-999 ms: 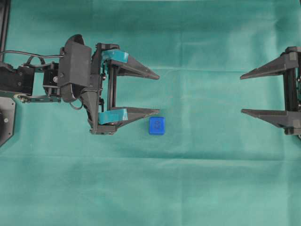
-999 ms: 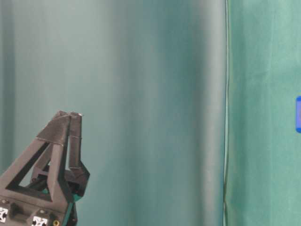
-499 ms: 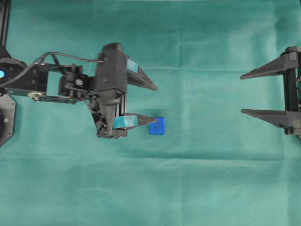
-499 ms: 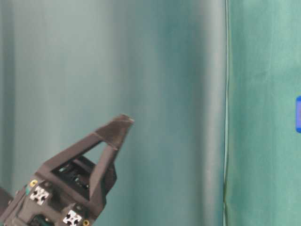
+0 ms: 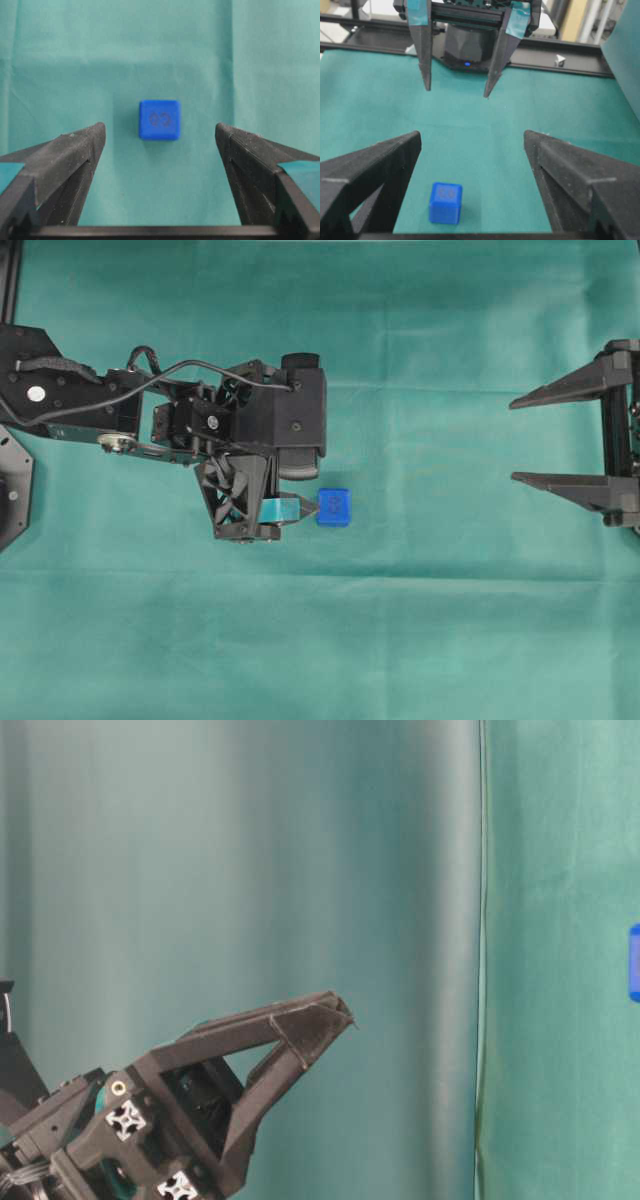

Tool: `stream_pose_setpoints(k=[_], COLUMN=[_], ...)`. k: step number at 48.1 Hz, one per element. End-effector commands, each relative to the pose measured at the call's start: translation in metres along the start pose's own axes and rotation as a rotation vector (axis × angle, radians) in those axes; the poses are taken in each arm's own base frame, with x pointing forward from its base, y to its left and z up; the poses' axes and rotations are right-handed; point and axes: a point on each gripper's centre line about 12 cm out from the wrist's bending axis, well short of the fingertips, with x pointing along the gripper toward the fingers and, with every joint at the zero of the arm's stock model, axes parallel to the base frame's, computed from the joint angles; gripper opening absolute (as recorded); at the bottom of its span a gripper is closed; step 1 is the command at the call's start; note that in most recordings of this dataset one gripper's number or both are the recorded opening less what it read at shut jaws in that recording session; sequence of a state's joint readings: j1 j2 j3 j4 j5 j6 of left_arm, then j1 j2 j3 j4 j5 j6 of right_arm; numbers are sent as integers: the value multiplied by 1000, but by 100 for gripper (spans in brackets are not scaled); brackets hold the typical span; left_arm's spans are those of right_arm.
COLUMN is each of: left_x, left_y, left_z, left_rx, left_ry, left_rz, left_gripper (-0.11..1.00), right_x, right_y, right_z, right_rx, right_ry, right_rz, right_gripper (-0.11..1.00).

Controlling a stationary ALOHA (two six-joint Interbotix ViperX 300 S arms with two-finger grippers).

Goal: Handover the blue block to the right arm after grasping it with the left arm, then place it in the designated position.
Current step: 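Move the open left gripper toward the blue cube, then lower the left gripper around the blue cube and close it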

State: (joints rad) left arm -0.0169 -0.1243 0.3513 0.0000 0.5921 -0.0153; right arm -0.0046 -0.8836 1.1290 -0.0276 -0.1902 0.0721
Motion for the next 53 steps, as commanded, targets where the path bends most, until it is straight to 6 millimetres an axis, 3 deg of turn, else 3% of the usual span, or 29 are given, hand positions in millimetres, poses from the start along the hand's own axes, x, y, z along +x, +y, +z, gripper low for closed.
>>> stream_pose_setpoints(k=[1,53], left_x=[-9,-8], left_y=[-2,-2], left_z=[11,11], left_rx=[2,3], left_ry=[-38,-52], left_rz=[-5,-4], left_gripper=[100,100], right_x=[3,3], right_y=[0,0], right_z=[8,6], right_rx=[2,-1], right_ry=[-17,-5], right_rz=[-2,-3], right_gripper=[94,94])
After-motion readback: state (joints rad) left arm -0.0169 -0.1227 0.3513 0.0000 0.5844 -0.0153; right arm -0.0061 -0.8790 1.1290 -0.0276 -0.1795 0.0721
